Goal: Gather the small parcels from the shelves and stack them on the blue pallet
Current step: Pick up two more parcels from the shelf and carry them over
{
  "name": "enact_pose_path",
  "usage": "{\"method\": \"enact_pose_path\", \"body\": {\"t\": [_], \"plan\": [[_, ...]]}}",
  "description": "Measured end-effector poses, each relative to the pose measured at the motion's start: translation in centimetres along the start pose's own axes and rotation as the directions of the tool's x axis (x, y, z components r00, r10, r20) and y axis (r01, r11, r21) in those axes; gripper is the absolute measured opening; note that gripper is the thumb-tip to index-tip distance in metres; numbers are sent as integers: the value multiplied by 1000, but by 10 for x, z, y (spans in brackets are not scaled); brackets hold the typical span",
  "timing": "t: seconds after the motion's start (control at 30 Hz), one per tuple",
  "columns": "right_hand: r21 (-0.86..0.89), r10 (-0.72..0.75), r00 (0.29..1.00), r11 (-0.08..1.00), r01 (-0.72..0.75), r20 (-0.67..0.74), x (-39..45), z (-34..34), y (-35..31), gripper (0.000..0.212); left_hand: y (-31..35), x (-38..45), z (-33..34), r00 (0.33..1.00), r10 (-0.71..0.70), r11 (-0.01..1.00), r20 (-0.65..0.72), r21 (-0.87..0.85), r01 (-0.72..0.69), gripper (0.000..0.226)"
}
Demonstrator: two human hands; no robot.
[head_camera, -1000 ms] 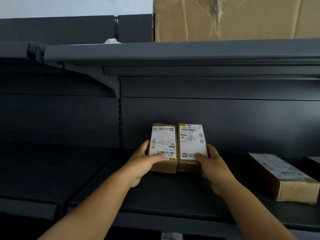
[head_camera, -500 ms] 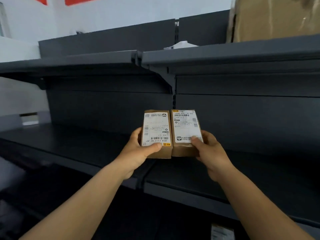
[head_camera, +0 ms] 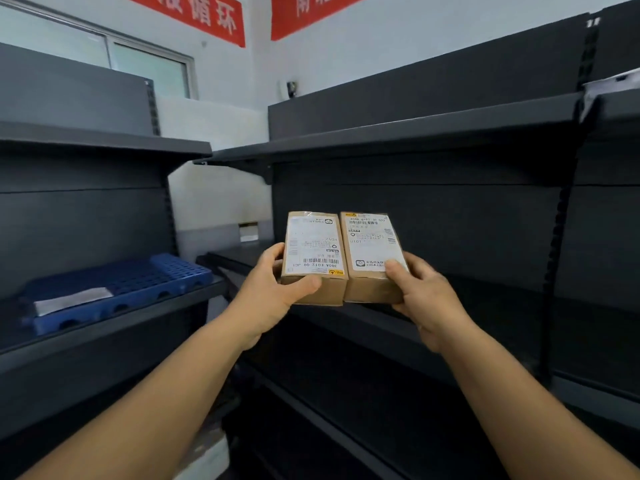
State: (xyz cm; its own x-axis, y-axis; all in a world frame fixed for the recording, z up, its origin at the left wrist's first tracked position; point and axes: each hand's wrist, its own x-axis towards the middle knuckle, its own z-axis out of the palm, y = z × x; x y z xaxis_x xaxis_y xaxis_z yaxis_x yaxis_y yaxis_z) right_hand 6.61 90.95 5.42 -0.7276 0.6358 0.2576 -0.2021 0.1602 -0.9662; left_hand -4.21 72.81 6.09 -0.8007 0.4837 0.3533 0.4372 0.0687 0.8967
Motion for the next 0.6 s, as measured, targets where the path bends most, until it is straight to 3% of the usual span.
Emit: {"method": "enact_pose_path", "body": {"t": [0.2, 0.3, 0.4, 0.5, 0.6], "plan": [[25, -29, 985, 999, 25, 172, 6, 92, 3, 36, -22, -7, -89, 990, 13, 993, -142, 117, 4, 70], [64, -39, 952, 998, 21, 304, 13, 136, 3, 35, -29, -9, -125, 981, 14, 990, -194, 142, 14, 48], [65, -63, 917, 997, 40, 393, 28, 179, 6, 39, -37, -5, -159, 968, 11, 987, -253, 159, 30, 39], [72, -91, 885, 995, 65, 456, 46, 224, 8, 44, -48, 2, -192, 940, -11, 978, -340, 192, 81, 40], [91, -106, 850, 993, 69, 516, 71, 271, 13, 48, -60, 14, -225, 890, -42, 968, -454, 204, 149, 57]]}}
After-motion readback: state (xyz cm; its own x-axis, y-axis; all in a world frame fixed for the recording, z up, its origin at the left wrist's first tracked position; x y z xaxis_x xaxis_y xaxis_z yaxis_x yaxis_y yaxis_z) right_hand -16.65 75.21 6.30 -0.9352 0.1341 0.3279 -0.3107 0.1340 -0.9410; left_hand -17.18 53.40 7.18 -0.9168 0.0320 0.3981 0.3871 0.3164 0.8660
